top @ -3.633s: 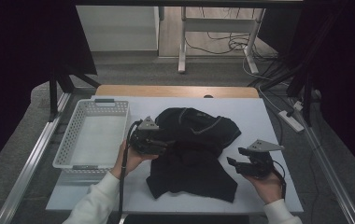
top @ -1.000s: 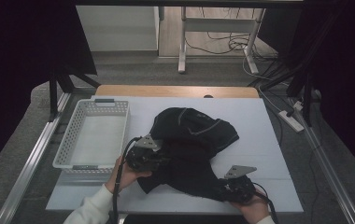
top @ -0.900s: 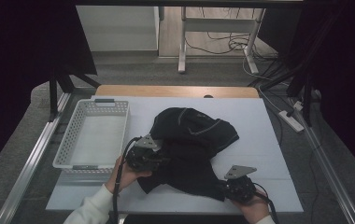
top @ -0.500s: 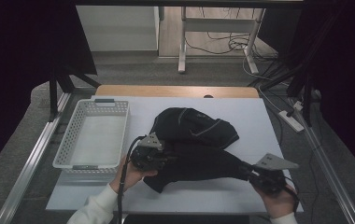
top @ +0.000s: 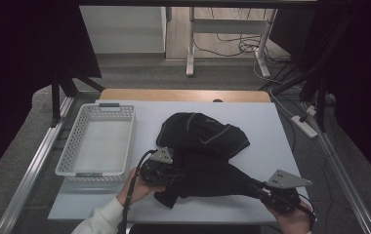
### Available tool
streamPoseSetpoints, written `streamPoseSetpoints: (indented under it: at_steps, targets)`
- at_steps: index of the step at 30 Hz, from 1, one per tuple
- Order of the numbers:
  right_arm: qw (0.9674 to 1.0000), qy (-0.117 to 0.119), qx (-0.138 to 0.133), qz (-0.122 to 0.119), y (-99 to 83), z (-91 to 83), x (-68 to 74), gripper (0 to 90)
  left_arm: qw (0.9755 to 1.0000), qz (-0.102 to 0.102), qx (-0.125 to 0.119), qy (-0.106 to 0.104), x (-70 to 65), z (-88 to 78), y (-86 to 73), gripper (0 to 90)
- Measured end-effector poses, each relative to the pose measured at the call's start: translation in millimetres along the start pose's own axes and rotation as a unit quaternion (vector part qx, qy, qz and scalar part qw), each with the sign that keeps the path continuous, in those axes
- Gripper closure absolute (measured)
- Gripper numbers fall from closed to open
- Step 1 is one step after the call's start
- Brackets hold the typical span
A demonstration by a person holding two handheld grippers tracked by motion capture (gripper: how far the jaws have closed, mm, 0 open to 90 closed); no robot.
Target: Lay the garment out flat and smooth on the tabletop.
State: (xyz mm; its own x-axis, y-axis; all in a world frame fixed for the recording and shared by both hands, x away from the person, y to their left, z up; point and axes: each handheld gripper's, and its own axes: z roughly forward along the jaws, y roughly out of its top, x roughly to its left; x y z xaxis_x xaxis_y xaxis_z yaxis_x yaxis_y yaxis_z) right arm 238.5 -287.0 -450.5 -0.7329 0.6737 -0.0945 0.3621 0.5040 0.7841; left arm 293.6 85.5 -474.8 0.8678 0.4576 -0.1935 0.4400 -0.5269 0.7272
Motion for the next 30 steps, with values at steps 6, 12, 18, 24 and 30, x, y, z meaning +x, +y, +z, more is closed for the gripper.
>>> streamPoseSetpoints:
  at_steps: [6, 12, 18, 24, 30]
  targets:
    - [0.9993, 0.034, 0.013, 0.001, -12.6, 4.7, 16.1, 81.7, 0.9999, -0.001, 0.01, 0.003, -2.5, -2.4, -9.2, 76.1]
    - [0.9961, 0.078, 0.042, -0.006, -23.1, 16.5, 36.9, 78.3, 0.9999, -0.009, 0.013, 0.005, 0.3, -6.3, -18.3, 75.8]
    - [0.9966, 0.08, 0.02, 0.003, -16.8, 13.7, 35.3, 53.7, 0.9998, -0.008, 0.015, 0.005, 1.3, -6.0, -18.9, 75.6]
    - [0.9983, 0.044, -0.012, 0.035, 4.3, 12.8, 8.6, 45.9, 0.9998, -0.009, 0.015, 0.007, 1.4, -4.5, -19.0, 74.0]
    - [0.9984, 0.024, 0.018, 0.047, 10.6, 62.0, -12.0, 45.8, 0.9997, -0.012, 0.009, 0.017, 0.1, -3.9, -17.8, 57.0]
